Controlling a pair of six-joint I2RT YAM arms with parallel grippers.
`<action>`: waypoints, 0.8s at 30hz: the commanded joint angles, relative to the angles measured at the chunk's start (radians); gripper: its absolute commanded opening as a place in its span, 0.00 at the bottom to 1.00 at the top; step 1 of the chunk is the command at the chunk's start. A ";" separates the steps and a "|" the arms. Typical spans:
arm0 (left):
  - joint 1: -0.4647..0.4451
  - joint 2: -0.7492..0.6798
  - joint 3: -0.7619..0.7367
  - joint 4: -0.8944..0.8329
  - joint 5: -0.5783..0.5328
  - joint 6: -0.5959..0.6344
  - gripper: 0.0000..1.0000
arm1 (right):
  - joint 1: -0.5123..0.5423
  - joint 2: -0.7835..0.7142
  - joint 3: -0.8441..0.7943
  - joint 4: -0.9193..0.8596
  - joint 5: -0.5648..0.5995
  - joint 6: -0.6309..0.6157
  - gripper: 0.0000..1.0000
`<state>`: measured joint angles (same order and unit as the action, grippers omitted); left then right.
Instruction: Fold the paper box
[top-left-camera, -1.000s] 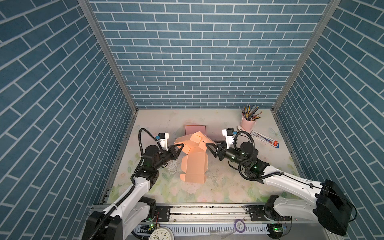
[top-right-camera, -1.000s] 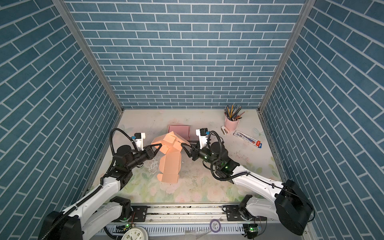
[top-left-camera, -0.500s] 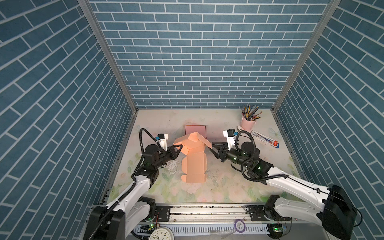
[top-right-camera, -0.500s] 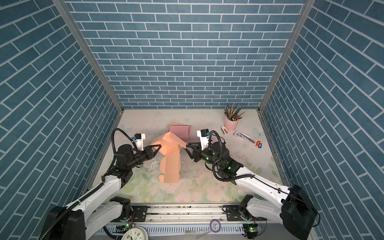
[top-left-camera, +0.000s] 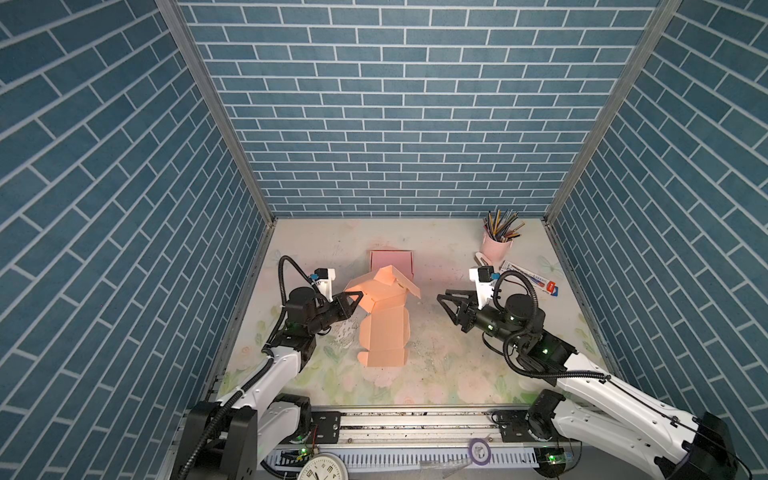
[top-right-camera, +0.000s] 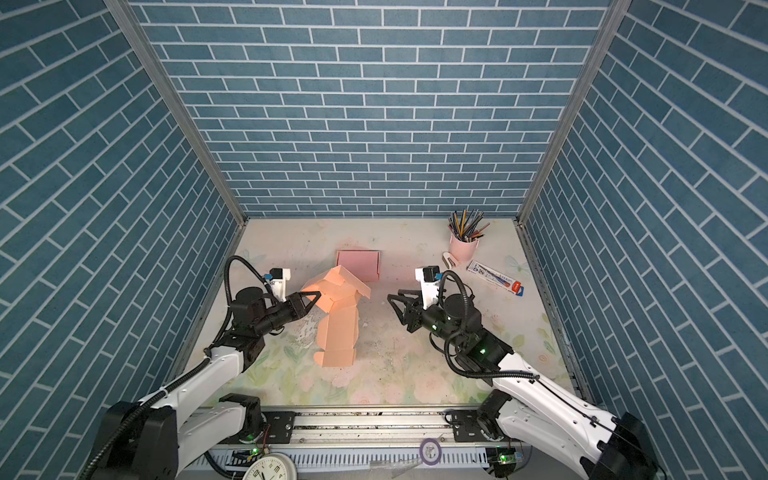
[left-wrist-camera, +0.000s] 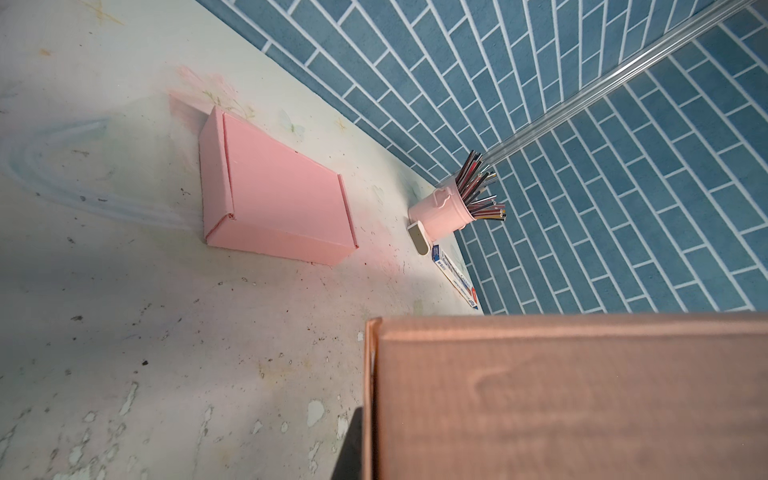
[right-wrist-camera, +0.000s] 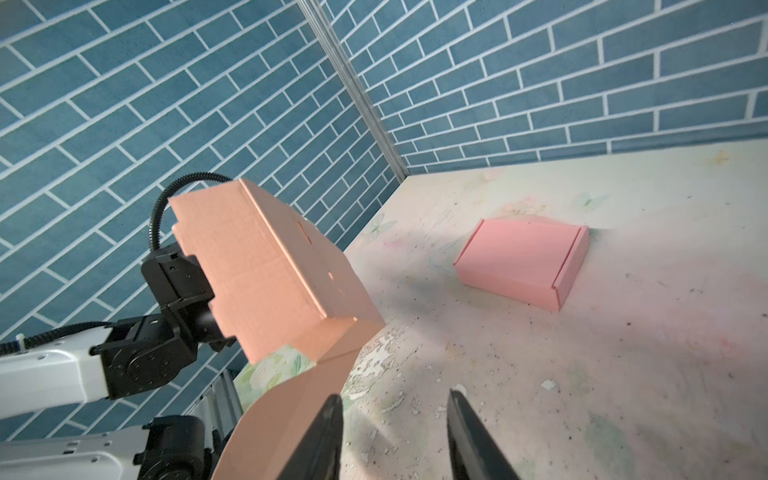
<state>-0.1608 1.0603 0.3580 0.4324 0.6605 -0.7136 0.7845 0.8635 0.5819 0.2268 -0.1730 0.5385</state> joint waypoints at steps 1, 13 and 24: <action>-0.021 0.012 0.002 0.003 0.022 0.028 0.11 | -0.029 0.018 0.074 -0.048 -0.046 -0.074 0.42; -0.096 0.087 0.008 0.049 0.018 0.008 0.11 | -0.033 0.158 0.135 0.003 -0.250 -0.111 0.41; -0.105 0.112 0.011 0.048 0.003 0.005 0.11 | 0.001 0.236 0.188 -0.040 -0.309 -0.163 0.35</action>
<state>-0.2584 1.1664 0.3580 0.4469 0.6693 -0.7044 0.7696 1.0897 0.7387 0.1940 -0.4423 0.4210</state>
